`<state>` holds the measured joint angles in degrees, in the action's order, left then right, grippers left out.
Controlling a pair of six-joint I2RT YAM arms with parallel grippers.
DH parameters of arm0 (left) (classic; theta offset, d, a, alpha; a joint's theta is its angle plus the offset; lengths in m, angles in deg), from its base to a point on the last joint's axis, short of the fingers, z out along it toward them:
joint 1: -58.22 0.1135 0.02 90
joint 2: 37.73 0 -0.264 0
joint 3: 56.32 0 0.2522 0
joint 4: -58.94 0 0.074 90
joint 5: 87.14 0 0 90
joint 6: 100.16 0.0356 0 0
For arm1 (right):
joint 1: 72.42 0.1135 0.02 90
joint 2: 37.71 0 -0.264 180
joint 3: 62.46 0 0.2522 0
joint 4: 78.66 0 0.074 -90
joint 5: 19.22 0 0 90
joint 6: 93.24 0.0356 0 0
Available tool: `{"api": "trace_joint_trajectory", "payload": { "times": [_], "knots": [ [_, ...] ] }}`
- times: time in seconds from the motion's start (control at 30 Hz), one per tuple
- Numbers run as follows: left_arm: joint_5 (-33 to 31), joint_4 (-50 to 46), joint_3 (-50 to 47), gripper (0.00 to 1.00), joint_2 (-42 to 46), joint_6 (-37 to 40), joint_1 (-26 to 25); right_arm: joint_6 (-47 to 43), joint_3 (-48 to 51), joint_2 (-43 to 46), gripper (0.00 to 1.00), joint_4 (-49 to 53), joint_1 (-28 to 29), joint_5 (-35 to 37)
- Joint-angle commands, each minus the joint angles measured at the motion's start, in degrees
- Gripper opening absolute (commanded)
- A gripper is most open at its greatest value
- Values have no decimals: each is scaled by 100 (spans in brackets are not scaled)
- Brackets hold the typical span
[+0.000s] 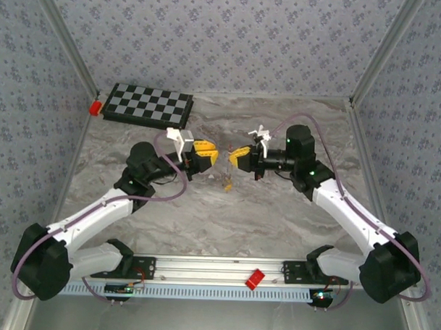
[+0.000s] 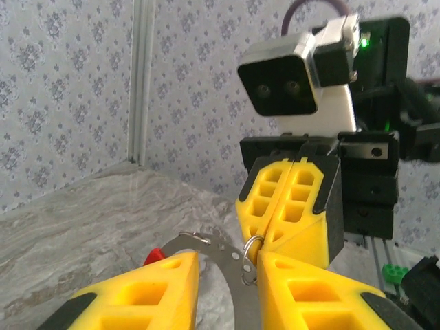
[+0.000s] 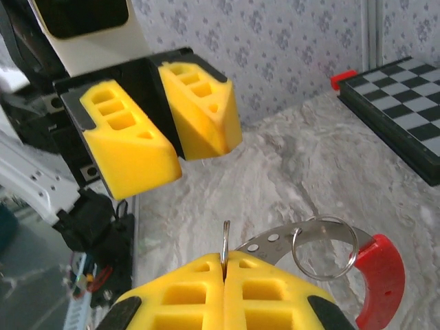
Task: Put the keys on the keyring
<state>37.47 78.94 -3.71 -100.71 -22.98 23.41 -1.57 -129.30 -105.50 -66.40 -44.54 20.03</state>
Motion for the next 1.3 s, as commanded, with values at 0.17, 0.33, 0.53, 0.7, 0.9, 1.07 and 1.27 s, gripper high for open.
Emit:
{"api": "trace_joint_trajectory", "payload": {
  "times": [0.17,0.33,0.53,0.7,0.9,1.07,1.27],
  "knots": [
    [441,-1229,192,28,192,846,19,-1933,-1223,-558,0,2735,417,624],
    [503,-1604,209,28,137,1105,12,-2379,-1708,-878,0,3325,559,856],
    [488,-1965,251,28,99,1425,11,-2743,-2030,-1108,0,3830,629,926],
    [587,-1961,276,27,1,1466,18,-2830,-2064,-1198,0,3919,734,891],
    [730,-1950,305,25,-73,1483,14,-2843,-2040,-1178,0,3879,886,878],
    [889,-1936,295,23,-83,1462,13,-2857,-2054,-1168,0,3843,945,817],
    [1012,-1899,304,21,-82,1458,0,-2874,-2053,-1163,0,3838,1036,767]
  ]
}}
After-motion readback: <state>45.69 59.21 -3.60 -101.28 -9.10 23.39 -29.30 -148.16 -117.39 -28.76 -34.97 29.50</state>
